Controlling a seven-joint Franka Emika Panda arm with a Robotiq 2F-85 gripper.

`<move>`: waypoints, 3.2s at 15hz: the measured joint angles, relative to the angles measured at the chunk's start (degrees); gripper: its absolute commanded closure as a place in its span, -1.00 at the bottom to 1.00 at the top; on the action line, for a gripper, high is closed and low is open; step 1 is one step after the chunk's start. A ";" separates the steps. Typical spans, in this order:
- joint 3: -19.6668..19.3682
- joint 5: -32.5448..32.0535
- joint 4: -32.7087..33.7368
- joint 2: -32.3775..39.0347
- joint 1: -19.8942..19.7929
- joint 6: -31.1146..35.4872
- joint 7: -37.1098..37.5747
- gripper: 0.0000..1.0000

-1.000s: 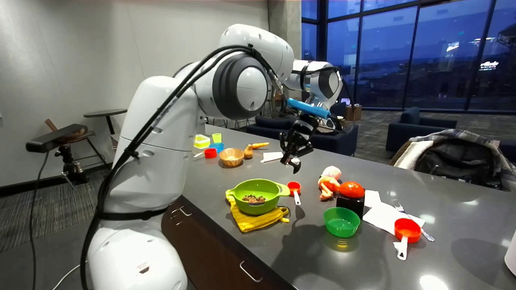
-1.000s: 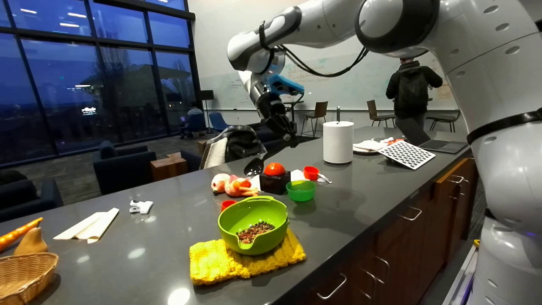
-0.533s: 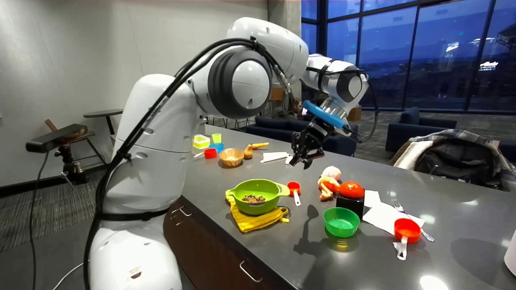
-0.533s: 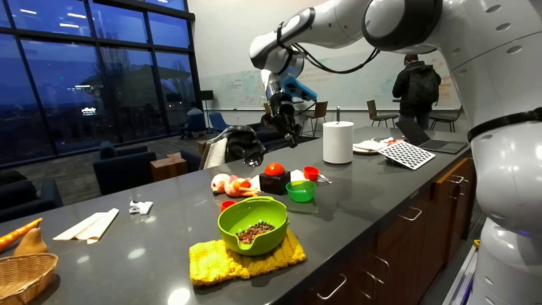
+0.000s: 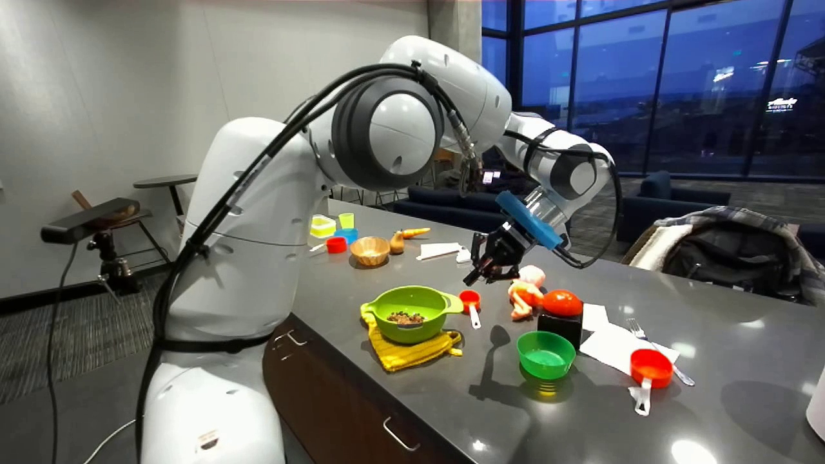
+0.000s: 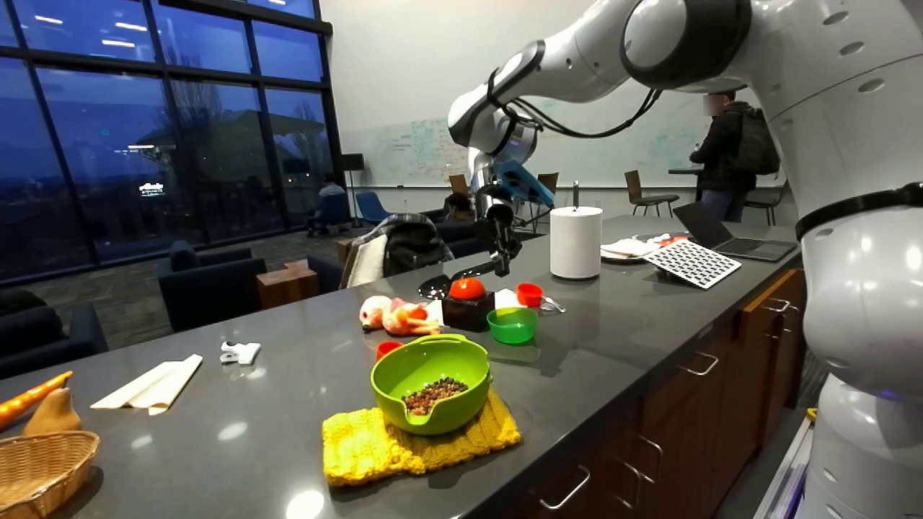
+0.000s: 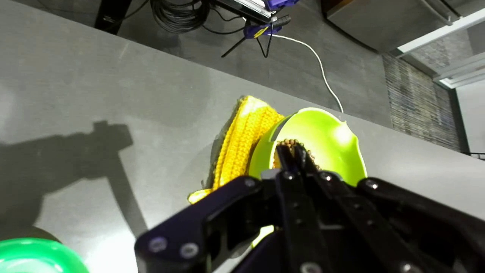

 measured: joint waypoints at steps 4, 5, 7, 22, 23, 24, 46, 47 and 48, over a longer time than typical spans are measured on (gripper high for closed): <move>-0.43 1.68 -4.48 0.42 -0.59 1.85 -2.12 0.98; -0.51 1.99 -5.46 0.67 -0.71 2.18 -2.53 0.98; -0.64 2.50 -7.26 1.29 -0.94 2.85 -3.48 0.98; -0.83 2.88 -9.84 7.91 -2.69 5.17 -7.59 0.98; -0.83 2.88 -9.79 8.42 -2.82 5.28 -7.73 0.90; -0.83 2.88 -9.63 8.97 -2.93 5.33 -7.82 0.54; -0.68 -4.92 -9.32 5.48 0.89 19.43 -3.56 -1.00; -0.67 -6.02 -9.54 4.54 1.53 20.82 -2.50 -1.00; -0.67 -7.04 -9.79 3.61 2.16 22.25 -1.28 -1.00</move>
